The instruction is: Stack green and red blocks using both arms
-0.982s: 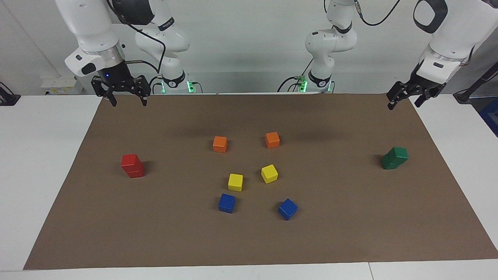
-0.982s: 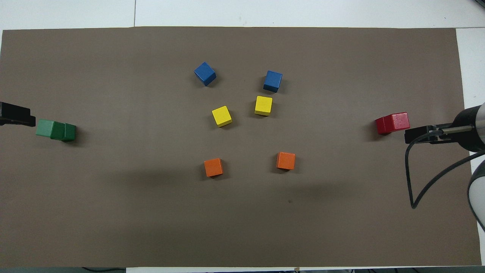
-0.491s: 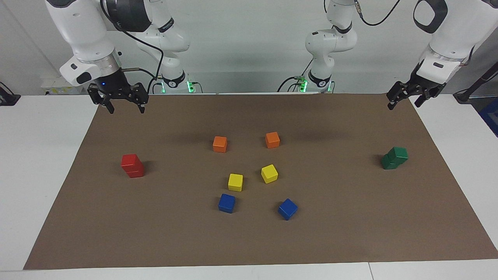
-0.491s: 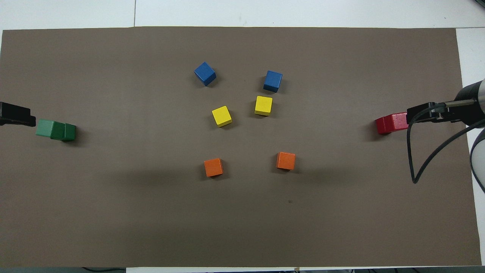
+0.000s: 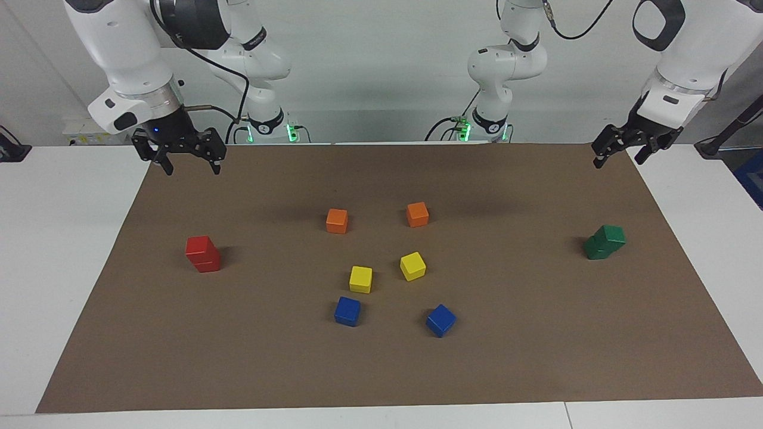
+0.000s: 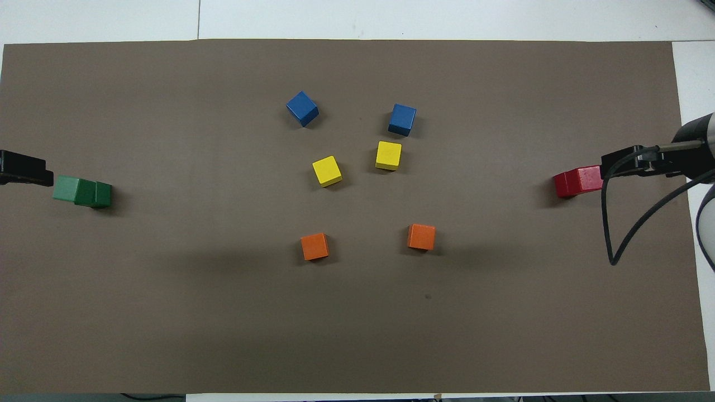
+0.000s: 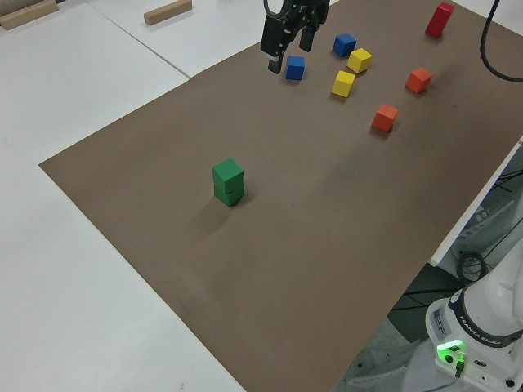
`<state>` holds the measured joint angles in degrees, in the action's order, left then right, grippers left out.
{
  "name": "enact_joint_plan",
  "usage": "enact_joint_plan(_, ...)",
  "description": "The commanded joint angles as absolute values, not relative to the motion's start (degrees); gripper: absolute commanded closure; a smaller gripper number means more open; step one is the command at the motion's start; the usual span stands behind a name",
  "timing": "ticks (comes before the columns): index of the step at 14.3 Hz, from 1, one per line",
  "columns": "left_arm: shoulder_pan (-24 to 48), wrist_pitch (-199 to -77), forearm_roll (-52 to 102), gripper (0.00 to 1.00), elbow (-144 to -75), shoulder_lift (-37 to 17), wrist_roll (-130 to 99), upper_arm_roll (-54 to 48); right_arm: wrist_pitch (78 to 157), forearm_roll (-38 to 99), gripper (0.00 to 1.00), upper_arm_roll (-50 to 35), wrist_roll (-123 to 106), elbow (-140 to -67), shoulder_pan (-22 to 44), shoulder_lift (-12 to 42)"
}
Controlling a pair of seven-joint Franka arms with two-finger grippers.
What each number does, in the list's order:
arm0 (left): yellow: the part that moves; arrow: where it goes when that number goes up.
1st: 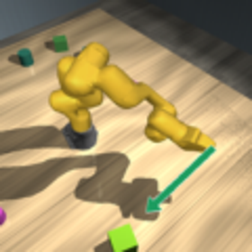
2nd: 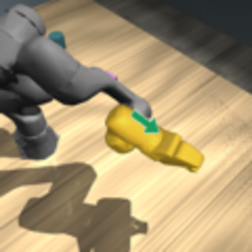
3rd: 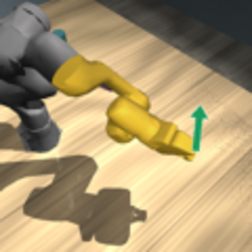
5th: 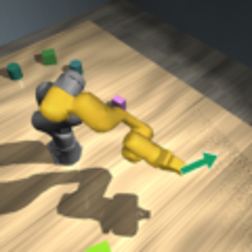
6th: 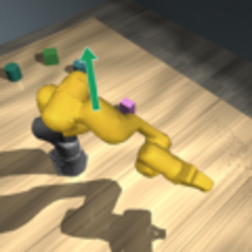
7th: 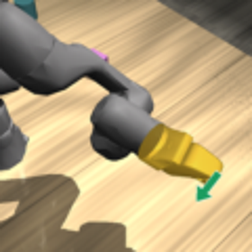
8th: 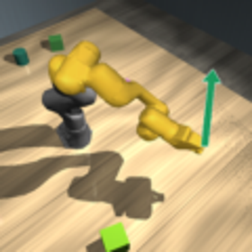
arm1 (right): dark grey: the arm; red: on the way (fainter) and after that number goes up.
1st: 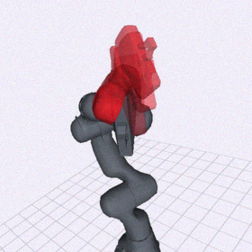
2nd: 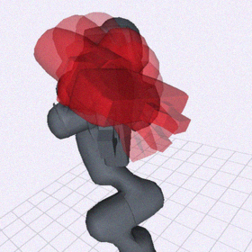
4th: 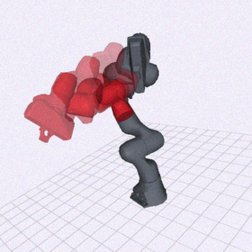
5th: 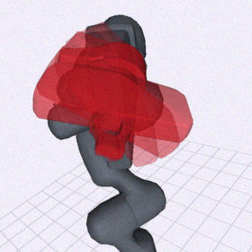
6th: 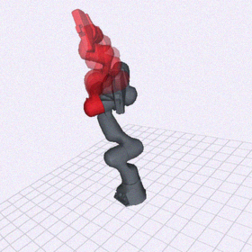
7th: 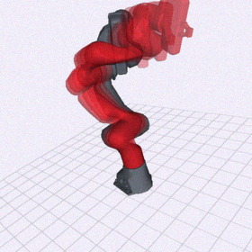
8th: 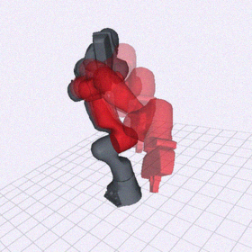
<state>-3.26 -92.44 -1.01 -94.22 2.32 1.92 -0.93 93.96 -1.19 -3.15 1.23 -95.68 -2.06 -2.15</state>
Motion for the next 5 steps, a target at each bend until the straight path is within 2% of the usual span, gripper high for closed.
enact_joint_plan(1,-2.37,-92.99,-2.11,0.0,-95.63,3.78,2.29,-0.26,92.11,-0.88,0.01,-3.43,2.2,-94.04,-2.72,-1.23)
enact_joint_plan(5,-2.37,-92.99,-2.11,0.0,-95.71,3.78,2.2,-0.26,88.42,-0.88,0.01,-3.52,2.2,-94.13,-2.72,-1.58)
